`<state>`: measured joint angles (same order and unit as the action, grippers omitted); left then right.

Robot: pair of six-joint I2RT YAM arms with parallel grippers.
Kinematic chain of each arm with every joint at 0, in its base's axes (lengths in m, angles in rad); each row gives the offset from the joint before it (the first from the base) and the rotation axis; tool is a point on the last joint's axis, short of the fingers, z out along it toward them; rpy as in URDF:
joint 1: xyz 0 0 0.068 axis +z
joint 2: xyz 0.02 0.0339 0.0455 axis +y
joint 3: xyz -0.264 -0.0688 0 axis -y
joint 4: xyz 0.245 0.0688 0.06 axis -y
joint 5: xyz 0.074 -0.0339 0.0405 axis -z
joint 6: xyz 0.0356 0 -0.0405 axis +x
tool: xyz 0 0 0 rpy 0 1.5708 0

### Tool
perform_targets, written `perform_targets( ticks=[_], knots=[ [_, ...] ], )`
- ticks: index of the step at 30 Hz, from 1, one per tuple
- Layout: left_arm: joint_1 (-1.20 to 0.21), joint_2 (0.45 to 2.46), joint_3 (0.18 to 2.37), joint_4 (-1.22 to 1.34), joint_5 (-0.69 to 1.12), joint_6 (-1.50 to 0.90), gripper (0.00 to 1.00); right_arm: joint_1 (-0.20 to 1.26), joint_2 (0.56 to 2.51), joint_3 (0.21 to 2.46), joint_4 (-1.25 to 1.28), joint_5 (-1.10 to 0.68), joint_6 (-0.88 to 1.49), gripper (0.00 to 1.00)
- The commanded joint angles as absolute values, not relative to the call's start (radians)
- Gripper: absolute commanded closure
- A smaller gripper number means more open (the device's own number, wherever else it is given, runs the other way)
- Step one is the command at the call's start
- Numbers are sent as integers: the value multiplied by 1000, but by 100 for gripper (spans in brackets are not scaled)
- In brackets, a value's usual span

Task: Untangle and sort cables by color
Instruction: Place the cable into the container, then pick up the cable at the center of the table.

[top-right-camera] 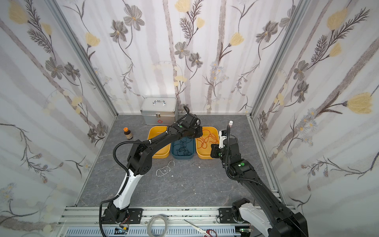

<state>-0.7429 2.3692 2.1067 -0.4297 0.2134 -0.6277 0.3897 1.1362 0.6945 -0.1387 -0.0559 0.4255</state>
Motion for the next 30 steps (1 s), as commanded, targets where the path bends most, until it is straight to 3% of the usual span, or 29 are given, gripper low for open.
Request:
perform_targets(
  ticks=[1,2,4,9,21,30],
  knots=[
    [-748,2398,2153,-495,217,-608,81,387,1138,690,-92,-83,432,87],
    [-750,2402,2168,-509,221,-602,69,386,1137,689,-92,-86,434,86],
    [-752,2392,2174,-520,218,-587,53,386,1134,686,-91,-92,437,85],
    [-751,2282,2112,-501,206,-540,40,386,1137,668,-80,-115,447,84],
    [-742,1762,1496,-441,206,-466,35,495,1223,653,26,-191,482,80],
    [-723,1376,999,-491,48,-577,37,645,1434,686,186,-240,535,76]
  ],
)
